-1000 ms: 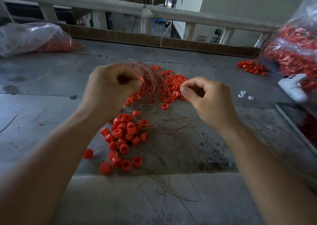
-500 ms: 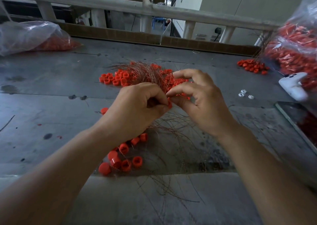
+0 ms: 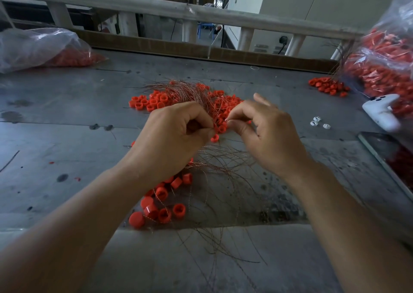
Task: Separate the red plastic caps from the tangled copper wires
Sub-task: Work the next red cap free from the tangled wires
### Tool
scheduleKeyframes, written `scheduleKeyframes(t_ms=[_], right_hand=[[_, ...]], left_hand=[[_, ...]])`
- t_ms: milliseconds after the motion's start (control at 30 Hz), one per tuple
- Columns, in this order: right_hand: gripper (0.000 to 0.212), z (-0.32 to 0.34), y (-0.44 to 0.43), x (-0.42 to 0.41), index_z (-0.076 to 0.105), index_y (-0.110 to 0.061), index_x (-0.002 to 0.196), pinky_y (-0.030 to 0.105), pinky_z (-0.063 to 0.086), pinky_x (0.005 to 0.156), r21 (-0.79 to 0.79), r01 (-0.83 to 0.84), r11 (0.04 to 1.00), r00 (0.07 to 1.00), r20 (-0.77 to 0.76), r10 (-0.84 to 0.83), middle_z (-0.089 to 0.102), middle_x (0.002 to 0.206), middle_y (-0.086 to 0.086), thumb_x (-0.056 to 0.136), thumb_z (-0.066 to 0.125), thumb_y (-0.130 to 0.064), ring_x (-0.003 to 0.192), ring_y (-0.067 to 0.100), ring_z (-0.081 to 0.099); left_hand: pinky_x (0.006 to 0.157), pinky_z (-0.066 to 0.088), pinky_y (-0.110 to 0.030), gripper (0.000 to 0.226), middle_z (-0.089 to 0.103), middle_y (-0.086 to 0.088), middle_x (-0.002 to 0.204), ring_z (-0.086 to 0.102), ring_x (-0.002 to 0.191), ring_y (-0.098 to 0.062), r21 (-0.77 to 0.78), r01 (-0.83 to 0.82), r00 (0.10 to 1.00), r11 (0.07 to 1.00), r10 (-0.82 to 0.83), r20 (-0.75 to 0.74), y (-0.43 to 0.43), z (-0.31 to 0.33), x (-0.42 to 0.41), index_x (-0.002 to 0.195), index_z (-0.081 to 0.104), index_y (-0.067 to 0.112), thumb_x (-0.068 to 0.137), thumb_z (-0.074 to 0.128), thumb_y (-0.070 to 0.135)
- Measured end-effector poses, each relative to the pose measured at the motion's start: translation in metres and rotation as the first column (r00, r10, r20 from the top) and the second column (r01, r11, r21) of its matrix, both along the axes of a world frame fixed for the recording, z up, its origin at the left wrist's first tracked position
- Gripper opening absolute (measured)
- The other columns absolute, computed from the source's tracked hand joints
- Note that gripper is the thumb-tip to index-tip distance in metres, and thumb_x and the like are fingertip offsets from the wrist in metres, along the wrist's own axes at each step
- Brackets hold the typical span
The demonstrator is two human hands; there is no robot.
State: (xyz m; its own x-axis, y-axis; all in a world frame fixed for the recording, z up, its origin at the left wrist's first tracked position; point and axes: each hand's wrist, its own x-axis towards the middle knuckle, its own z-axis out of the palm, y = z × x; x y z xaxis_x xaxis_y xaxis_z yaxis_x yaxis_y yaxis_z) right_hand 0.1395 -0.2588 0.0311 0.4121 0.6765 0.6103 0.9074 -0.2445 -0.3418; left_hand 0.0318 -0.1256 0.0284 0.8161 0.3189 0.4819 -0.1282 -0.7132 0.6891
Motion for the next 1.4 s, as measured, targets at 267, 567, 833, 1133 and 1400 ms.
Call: scheduleKeyframes(t_ms=[267, 567, 833, 1133, 1400], right_hand=[[0.009, 0.011, -0.011, 0.01, 0.062, 0.0, 0.083, 0.017, 0.04, 0.064, 0.392, 0.073, 0.917, 0.991, 0.075, -0.111, 0.052, 0.076, 0.002, 0.088, 0.057, -0.006, 0.066, 0.008, 0.048], [0.006, 0.007, -0.006, -0.003, 0.067, -0.004, 0.08, 0.007, 0.036, 0.062, 0.254, -0.054, 0.966, 0.997, 0.071, 0.037, 0.051, 0.077, -0.003, 0.083, 0.063, -0.007, 0.067, -0.004, 0.042], [0.004, 0.005, -0.004, -0.006, 0.065, -0.009, 0.078, 0.006, 0.035, 0.062, 0.2, -0.066, 0.978, 0.996, -0.044, 0.076, 0.046, 0.074, -0.019, 0.081, 0.063, -0.01, 0.065, -0.006, 0.045], [0.005, 0.005, -0.004, -0.007, 0.065, -0.008, 0.076, 0.005, 0.034, 0.062, 0.163, -0.072, 0.984, 0.996, -0.041, 0.08, 0.044, 0.072, -0.021, 0.08, 0.063, -0.011, 0.066, -0.008, 0.044], [0.006, 0.004, -0.004, -0.007, 0.065, -0.008, 0.076, 0.005, 0.034, 0.062, 0.147, -0.067, 0.987, 0.997, -0.036, 0.073, 0.044, 0.072, -0.021, 0.08, 0.063, -0.011, 0.065, -0.008, 0.044]], left_hand=[[0.066, 0.048, -0.006, 0.036, 0.065, 0.014, 0.078, 0.064, 0.073, 0.002, -0.198, -0.008, 1.0, 0.98, 0.012, 0.015, 0.004, 0.0, 0.002, 0.079, 0.058, 0.036, 0.072, 0.074, 0.004], [0.061, 0.047, -0.006, 0.033, 0.069, 0.012, 0.08, 0.064, 0.067, 0.003, -0.335, 0.092, 0.995, 0.938, -0.096, 0.007, -0.002, 0.002, 0.002, 0.077, 0.065, 0.032, 0.067, 0.075, 0.002], [0.065, 0.05, -0.01, 0.029, 0.07, 0.011, 0.085, 0.068, 0.074, -0.004, -0.398, 0.115, 0.993, 0.91, -0.112, 0.032, -0.003, 0.005, 0.001, 0.08, 0.067, 0.028, 0.064, 0.074, 0.005], [0.068, 0.054, -0.017, 0.03, 0.073, 0.001, 0.083, 0.069, 0.076, -0.01, -0.442, 0.144, 0.989, 0.886, -0.139, 0.043, -0.003, 0.005, 0.001, 0.088, 0.068, 0.018, 0.058, 0.069, 0.018], [0.07, 0.054, -0.017, 0.029, 0.073, 0.005, 0.085, 0.069, 0.077, -0.009, -0.444, 0.153, 0.988, 0.883, -0.144, 0.054, -0.003, 0.004, 0.001, 0.086, 0.068, 0.024, 0.057, 0.068, 0.02]])
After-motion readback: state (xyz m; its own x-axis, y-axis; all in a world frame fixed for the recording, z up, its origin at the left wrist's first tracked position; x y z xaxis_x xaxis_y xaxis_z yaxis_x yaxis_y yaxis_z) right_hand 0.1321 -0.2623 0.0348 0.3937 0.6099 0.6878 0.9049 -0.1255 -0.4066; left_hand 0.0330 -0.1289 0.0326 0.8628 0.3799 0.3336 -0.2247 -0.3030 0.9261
